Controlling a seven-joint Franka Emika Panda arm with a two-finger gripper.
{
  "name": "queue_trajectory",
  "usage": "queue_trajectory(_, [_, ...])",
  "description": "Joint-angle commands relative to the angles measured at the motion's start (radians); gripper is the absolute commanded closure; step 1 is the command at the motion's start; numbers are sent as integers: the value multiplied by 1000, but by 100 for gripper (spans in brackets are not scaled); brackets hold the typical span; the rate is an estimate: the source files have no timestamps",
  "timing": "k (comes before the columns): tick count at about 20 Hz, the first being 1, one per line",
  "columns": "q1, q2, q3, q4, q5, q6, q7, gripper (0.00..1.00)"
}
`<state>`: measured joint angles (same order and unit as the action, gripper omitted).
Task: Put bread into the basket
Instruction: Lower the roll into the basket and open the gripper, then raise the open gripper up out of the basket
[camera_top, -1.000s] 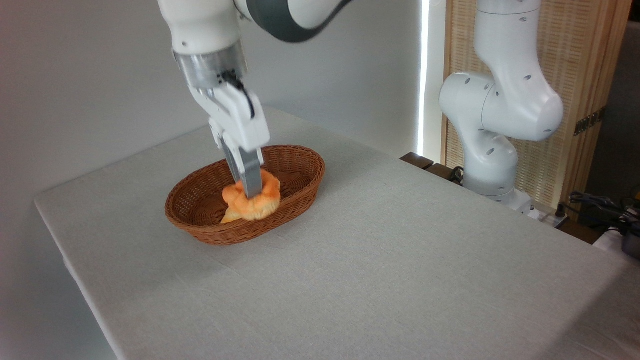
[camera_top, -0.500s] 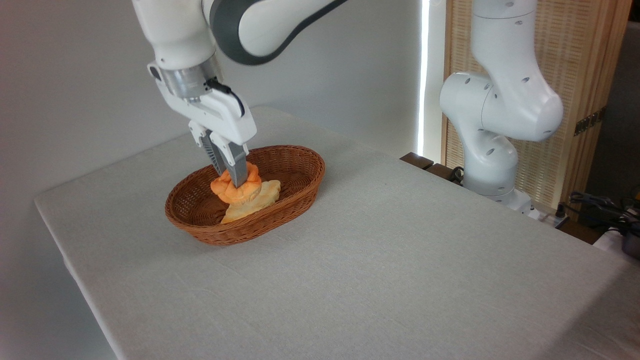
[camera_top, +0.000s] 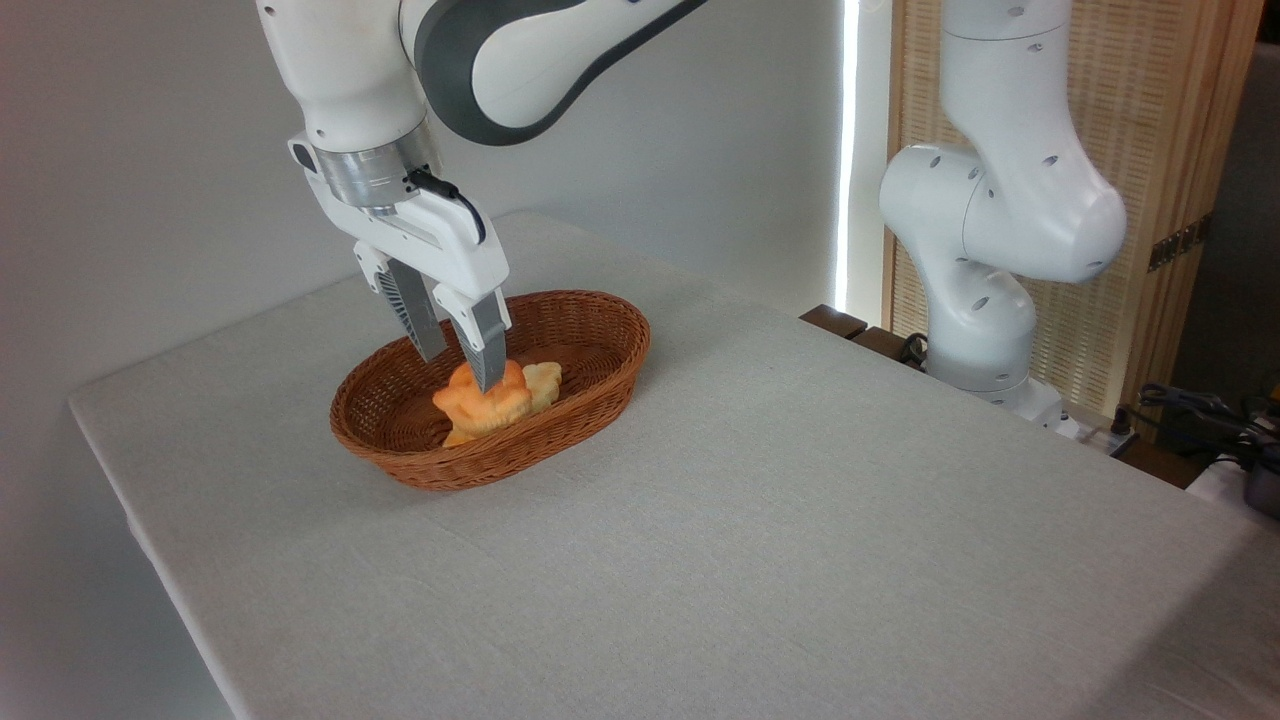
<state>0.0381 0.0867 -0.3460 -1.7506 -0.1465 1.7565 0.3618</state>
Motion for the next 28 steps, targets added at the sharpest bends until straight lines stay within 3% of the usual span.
queue_trajectory(1, [0,-8,5,0,-21,9,-6,0])
queue_trajectory(6, [8,-53,45,16,-13,9,35,0])
queue_trajectory(10, [8,-120,133,34,-7,0,216,0])
queue_trajectory(14, [8,-148,191,55,-5,-46,302,0])
queue_trajectory(15, [8,-150,196,63,-2,-57,307,0])
queue_trajectory(18, [2,-148,200,85,97,-95,313,0])
queue_trajectory(19, [2,-148,200,85,108,-95,316,0])
queue_trajectory(25, [-12,-150,236,89,114,-94,319,0])
queue_trajectory(28, [-50,-146,285,91,111,-95,319,0])
